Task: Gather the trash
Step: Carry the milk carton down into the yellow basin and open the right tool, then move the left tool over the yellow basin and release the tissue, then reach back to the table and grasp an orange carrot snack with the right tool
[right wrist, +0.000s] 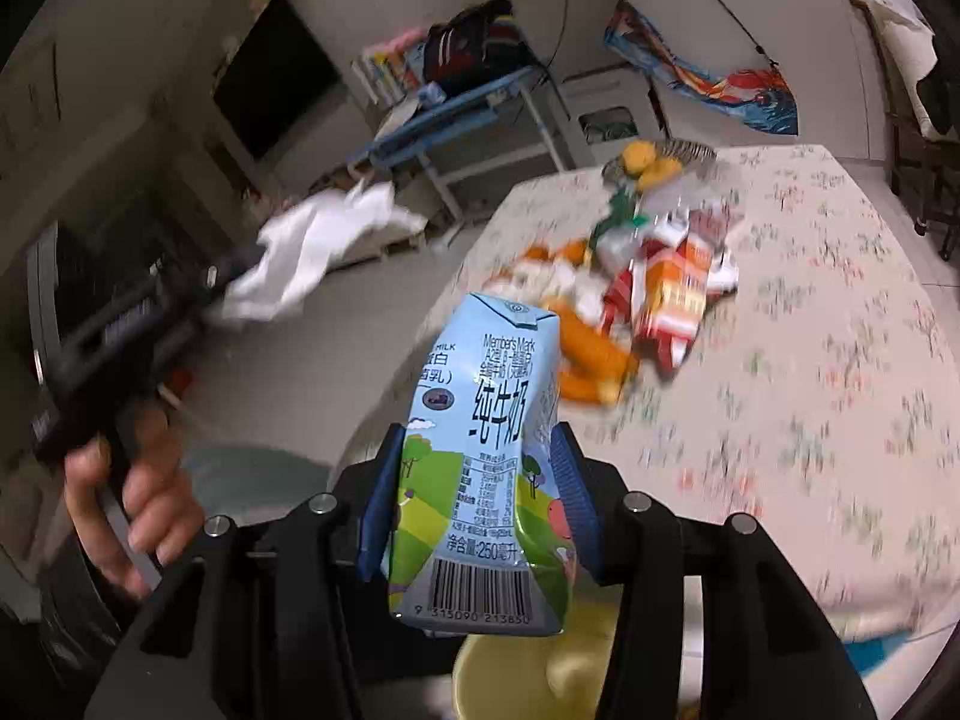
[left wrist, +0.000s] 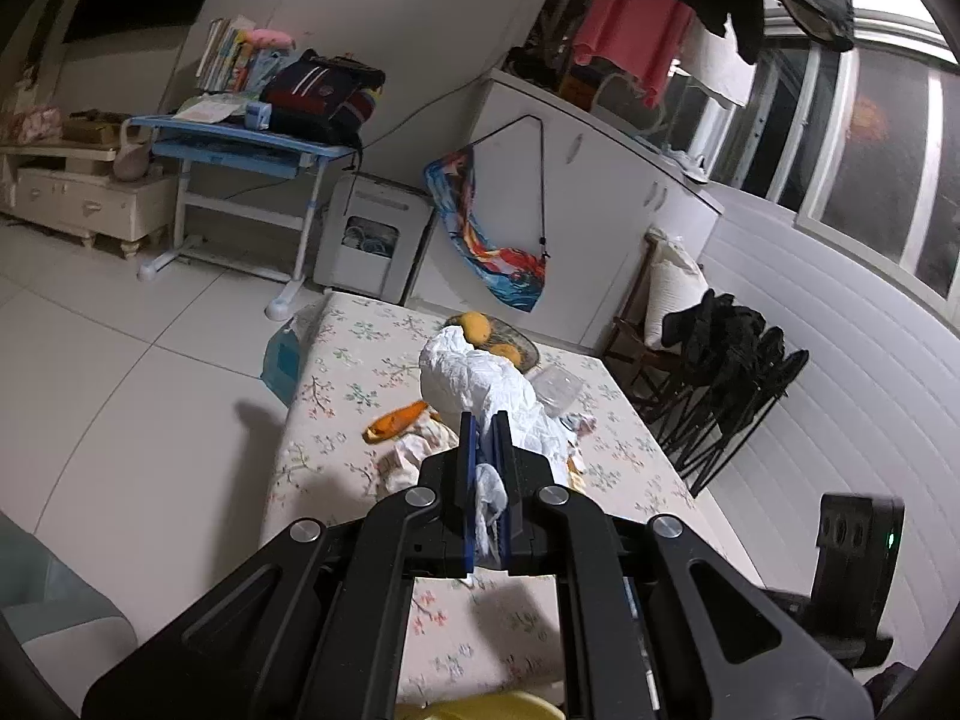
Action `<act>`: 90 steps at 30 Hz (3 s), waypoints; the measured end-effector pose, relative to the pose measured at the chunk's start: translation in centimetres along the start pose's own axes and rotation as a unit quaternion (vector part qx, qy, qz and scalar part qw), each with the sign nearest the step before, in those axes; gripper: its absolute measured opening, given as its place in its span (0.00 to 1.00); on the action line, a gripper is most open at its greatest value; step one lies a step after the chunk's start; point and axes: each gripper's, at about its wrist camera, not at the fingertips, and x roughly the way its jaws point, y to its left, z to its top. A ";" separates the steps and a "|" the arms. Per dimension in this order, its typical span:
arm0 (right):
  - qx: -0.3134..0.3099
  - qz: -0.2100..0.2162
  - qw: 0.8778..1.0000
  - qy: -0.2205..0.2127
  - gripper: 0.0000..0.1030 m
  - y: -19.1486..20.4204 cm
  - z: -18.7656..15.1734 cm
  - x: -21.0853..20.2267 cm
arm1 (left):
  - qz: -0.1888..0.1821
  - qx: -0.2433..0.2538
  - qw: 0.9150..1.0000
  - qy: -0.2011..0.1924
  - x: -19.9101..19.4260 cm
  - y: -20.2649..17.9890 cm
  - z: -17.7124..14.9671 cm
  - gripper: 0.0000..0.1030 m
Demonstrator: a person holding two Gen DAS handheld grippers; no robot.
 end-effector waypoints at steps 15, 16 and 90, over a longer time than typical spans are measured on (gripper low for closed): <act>-0.057 -0.055 0.983 0.163 0.47 1.5 -9.9 4.9 | -0.009 0.014 0.999 0.028 -3.6 -2.2 -5.0 0.05; -0.057 -0.060 0.982 0.171 0.47 1.3 -10.2 5.3 | -0.009 0.016 0.999 0.029 -3.7 -2.3 -5.3 0.06; -0.048 -0.149 0.984 -0.082 0.70 1.1 -6.0 -3.5 | 0.117 0.078 0.987 0.078 -5.2 -5.6 -12.9 0.69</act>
